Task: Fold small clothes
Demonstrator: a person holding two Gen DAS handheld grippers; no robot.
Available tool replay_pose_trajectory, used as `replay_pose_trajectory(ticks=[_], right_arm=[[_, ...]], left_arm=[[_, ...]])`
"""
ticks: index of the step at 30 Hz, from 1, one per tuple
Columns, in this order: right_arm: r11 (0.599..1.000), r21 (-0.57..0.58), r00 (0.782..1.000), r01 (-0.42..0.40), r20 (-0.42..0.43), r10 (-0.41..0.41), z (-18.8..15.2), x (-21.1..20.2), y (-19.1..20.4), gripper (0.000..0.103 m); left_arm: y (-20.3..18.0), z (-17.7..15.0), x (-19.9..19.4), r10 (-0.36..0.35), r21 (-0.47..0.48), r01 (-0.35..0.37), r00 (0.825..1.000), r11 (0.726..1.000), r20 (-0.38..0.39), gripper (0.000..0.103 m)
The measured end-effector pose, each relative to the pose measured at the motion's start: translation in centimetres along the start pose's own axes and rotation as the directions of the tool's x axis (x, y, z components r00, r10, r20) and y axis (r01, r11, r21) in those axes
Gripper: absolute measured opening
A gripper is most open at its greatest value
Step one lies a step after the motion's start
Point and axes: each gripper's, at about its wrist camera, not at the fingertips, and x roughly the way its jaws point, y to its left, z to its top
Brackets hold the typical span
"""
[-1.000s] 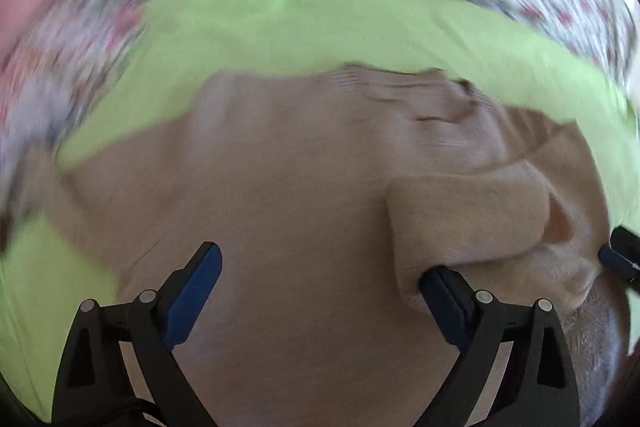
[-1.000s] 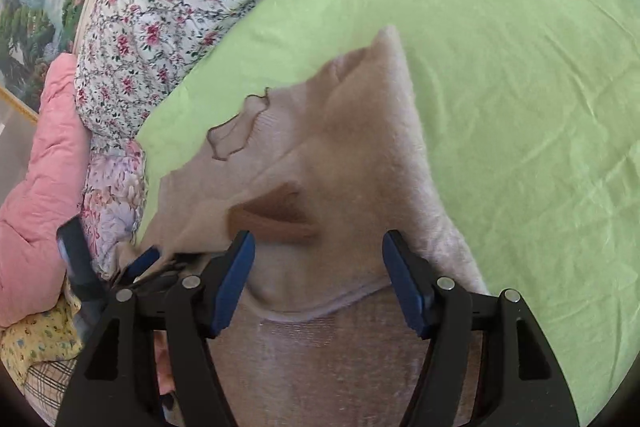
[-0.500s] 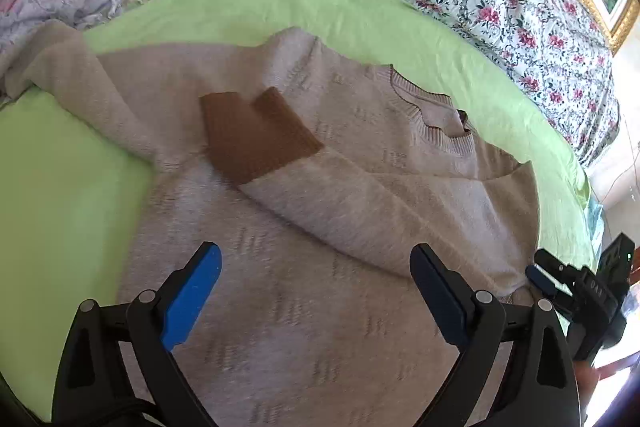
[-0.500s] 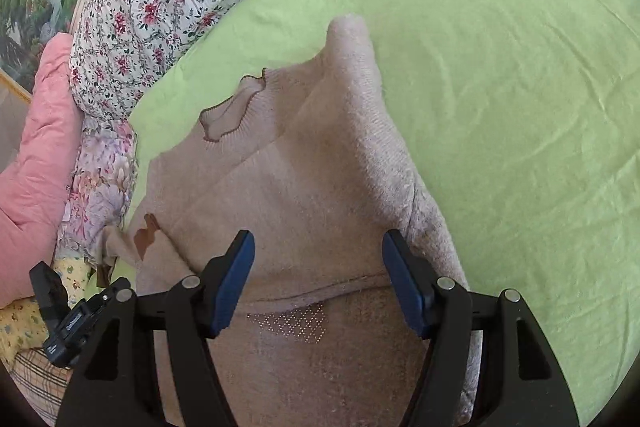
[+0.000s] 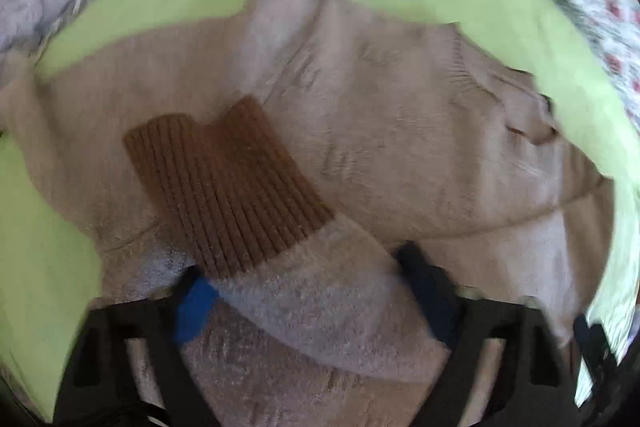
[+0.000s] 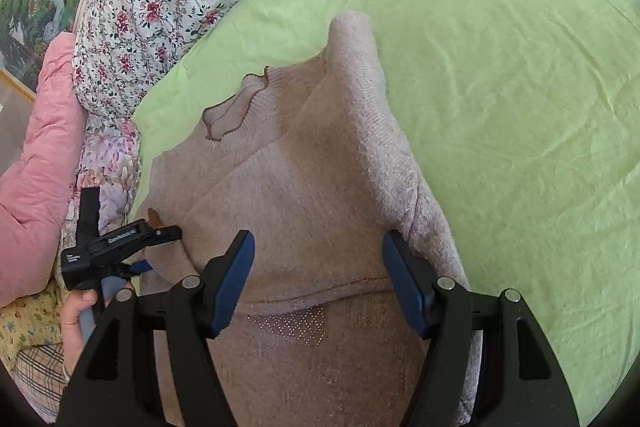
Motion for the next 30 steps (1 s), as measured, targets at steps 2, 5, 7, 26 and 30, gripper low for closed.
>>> replay_pose_trajectory(ticks=[2,5,7,26,30], right_arm=[[1.000,0.004,1.000,-0.018,0.000,0.018,0.0,-0.1,-0.3,0.067],[0.999,0.008,0.999,-0.033,-0.002,0.033,0.0,-0.2,-0.5,0.067],[0.999,0.007,0.999,-0.035,-0.004,0.035,0.1,-0.2,-0.5,0.067],[0.986,-0.044,0.981,0.162,0.114,-0.156,2.2,-1.9,1.0,0.068],[0.969,-0.108,0.974,0.221,0.081,-0.213,4.9,1.1,1.2,0.068]], left_arm=[[1.2,-1.3,-1.5,-0.107,-0.016,0.108,0.993,0.994,0.043,0.039],[4.1,-4.4,-2.9,-0.208,-0.027,0.211,0.975,0.977,0.084,0.034],[5.4,-6.7,-3.0,-0.238,-0.019,0.240,0.968,0.971,0.074,0.033],[9.5,-8.0,-3.4,-0.361,-0.258,0.397,0.916,0.881,0.175,0.062],[8.1,-7.4,-2.6,-0.315,-0.139,0.341,0.933,0.930,0.175,0.017]])
